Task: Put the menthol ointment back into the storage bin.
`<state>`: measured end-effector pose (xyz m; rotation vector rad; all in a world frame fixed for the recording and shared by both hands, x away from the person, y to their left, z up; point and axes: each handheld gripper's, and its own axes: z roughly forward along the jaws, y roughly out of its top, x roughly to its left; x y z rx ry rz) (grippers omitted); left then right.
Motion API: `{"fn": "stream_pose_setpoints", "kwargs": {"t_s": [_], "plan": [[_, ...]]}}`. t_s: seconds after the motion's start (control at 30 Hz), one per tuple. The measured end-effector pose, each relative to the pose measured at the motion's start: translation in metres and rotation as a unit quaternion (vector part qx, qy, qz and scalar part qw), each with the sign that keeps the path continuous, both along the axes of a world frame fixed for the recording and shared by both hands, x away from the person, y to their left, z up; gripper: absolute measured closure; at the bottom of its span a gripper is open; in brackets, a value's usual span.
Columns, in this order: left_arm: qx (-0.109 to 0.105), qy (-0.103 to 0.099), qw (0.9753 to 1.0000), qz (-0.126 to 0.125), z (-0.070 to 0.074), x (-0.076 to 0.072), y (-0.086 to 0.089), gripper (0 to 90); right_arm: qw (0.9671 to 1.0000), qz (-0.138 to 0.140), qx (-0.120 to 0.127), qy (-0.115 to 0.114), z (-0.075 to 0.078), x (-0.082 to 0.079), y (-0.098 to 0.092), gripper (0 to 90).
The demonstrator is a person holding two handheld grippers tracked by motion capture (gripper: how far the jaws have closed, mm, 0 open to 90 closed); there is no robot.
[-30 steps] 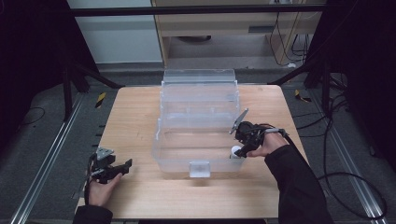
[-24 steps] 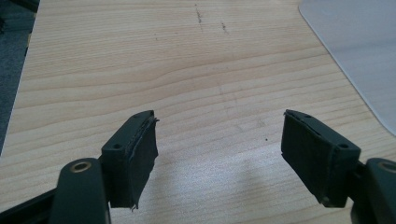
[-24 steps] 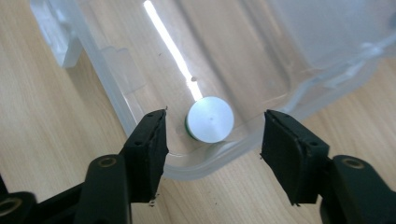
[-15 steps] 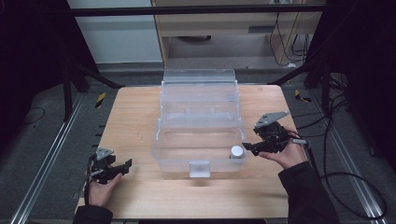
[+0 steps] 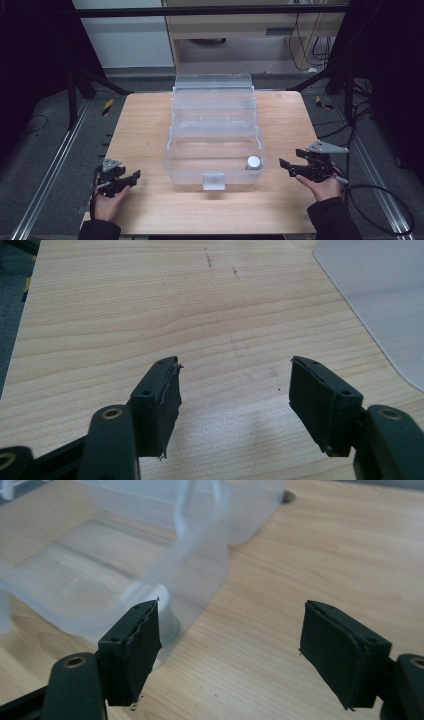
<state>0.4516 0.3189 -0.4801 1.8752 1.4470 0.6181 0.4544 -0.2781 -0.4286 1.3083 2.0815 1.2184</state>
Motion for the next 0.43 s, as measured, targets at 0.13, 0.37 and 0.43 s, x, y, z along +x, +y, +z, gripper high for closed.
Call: {"fn": "stream_pose_setpoints", "kwargs": {"t_s": [0.13,0.37,0.43], "plan": [[0.003,-0.002,1.0,0.005,-0.001,0.001,0.001,32.1,0.9996,-0.012,-0.019,0.019,-0.021,-0.002,-0.012,20.8],[0.009,-0.004,0.9998,0.015,-0.004,0.002,0.005,26.0,0.9988,-0.046,-0.014,0.007,-0.039,-0.005,-0.03,17.1],[0.009,-0.005,0.9998,0.019,-0.005,0.003,0.006,24.6,0.9986,-0.049,-0.021,0.006,-0.042,-0.004,-0.033,17.0]]}}
